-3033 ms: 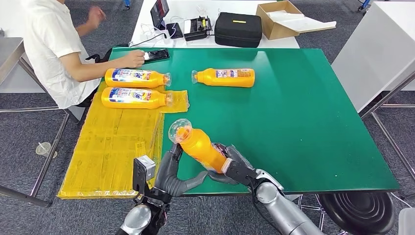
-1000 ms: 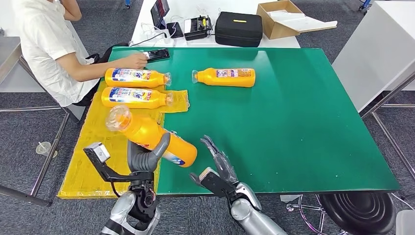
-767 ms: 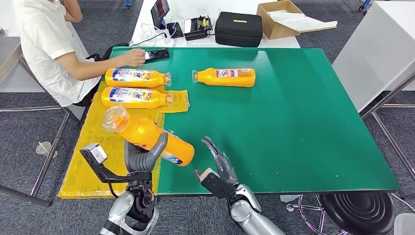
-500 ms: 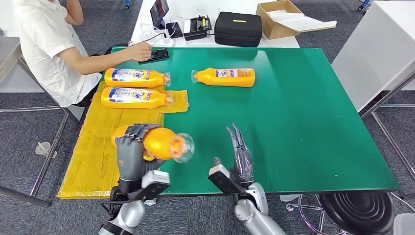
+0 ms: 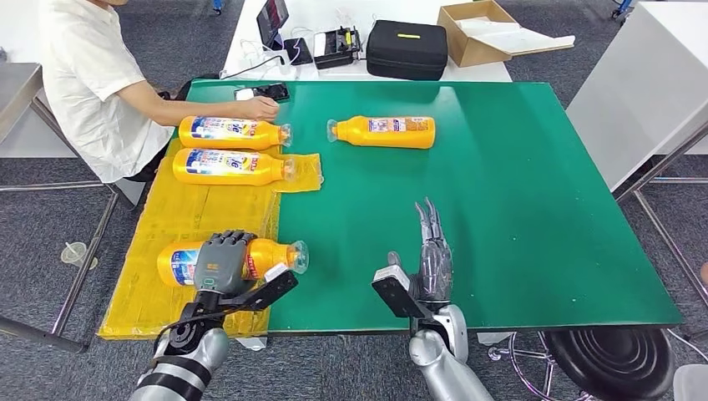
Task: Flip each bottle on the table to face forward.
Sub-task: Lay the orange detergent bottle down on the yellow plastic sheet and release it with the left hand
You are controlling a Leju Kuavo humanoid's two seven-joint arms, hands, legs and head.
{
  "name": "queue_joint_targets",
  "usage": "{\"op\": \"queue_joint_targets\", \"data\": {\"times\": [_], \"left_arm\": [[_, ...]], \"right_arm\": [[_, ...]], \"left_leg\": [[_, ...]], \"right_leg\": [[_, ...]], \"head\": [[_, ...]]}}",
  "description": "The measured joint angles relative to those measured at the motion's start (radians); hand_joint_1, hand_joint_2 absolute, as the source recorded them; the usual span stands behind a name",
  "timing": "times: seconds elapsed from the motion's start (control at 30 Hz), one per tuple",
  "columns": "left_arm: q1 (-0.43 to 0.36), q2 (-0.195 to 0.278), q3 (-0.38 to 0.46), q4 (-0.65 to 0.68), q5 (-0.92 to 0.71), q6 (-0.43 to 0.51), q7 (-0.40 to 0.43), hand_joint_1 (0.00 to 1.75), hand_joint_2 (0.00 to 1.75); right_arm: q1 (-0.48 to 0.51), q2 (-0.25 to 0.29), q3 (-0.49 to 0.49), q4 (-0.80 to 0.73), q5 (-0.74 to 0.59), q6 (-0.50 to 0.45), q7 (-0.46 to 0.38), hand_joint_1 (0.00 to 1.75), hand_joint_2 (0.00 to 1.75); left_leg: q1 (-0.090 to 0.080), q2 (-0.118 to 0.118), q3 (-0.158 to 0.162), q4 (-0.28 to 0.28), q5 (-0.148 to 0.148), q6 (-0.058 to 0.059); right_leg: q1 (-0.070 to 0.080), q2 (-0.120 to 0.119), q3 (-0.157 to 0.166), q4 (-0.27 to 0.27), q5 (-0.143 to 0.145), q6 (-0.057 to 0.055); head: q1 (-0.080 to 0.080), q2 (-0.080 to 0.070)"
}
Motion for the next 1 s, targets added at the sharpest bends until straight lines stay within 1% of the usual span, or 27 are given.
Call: {"op": "queue_joint_targets", "data": {"times": [0.13,0.17,0.27,0.3,0.4,0.6,0.83,0.9,1.0], "left_arm": [[-0.062,0.016,-0.01,0.079,0.006,-0.086,0.019,1.75,1.75],[-0.079,0.018,-0.012,0.101,0.009,-0.1,0.022,1.45,1.75],[-0.117,0.021,-0.019,0.158,0.015,-0.117,0.031,0.14,1.75],[-0.127,0.021,-0.021,0.174,0.017,-0.118,0.033,0.0,1.75],[-0.157,0.022,-0.022,0.218,0.033,-0.136,0.031,0.0,1.75],[-0.203,0.021,-0.022,0.271,0.077,-0.209,0.012,0.0,1.75],[-0.244,0.026,-0.024,0.297,0.14,-0.355,-0.038,0.0,1.75],[-0.252,0.028,-0.026,0.304,0.151,-0.373,-0.046,0.0,1.75],[-0.259,0.032,-0.032,0.311,0.16,-0.377,-0.053,0.0,1.75]], "right_arm": [[-0.001,0.004,-0.01,0.0,-0.011,0.003,-0.003,0.0,0.0],[-0.002,0.006,-0.011,0.0,-0.014,0.004,-0.004,0.0,0.0],[-0.003,0.009,-0.013,0.001,-0.018,0.005,-0.006,0.0,0.0],[-0.003,0.009,-0.013,0.002,-0.019,0.005,-0.007,0.0,0.0],[-0.006,0.009,-0.014,0.007,-0.027,0.006,-0.013,0.0,0.0],[-0.008,0.009,-0.016,0.016,-0.04,0.01,-0.02,0.0,0.0],[-0.016,0.009,-0.019,0.031,-0.067,0.015,-0.04,0.0,0.0],[-0.021,0.009,-0.021,0.037,-0.072,0.016,-0.044,0.0,0.0],[-0.026,0.009,-0.023,0.046,-0.077,0.017,-0.049,0.0,0.0]], "left_leg": [[0.0,-0.001,0.0,0.0,0.0,0.0],[0.0,-0.001,0.0,0.0,0.0,0.0],[0.0,-0.001,0.002,0.0,0.0,0.0],[0.0,-0.001,0.003,0.0,0.0,0.0],[0.0,-0.001,0.004,0.0,0.001,0.0],[0.0,-0.003,0.006,0.0,0.001,0.0],[0.0,-0.004,0.006,0.0,0.002,0.0],[0.0,-0.004,0.006,0.0,0.002,0.0],[0.0,-0.004,0.006,0.0,0.002,0.0]], "right_leg": [[0.0,0.0,0.001,0.0,0.0,0.0],[0.0,0.0,0.001,0.0,0.0,0.0],[0.0,0.0,0.003,0.0,0.0,0.0],[0.0,0.0,0.003,0.0,0.0,0.0],[0.0,-0.001,0.005,0.0,0.0,0.0],[0.0,-0.002,0.008,0.0,0.0,0.0],[0.0,-0.002,0.009,0.0,0.0,0.0],[0.0,-0.002,0.009,0.0,0.0,0.0],[0.0,-0.002,0.008,0.0,0.0,0.0]], "head": [[0.0,0.0],[0.0,0.0],[0.0,0.0],[0.0,0.0],[0.0,0.0],[0.0,0.0],[0.0,0.0],[0.0,0.0],[0.0,0.0]]}}
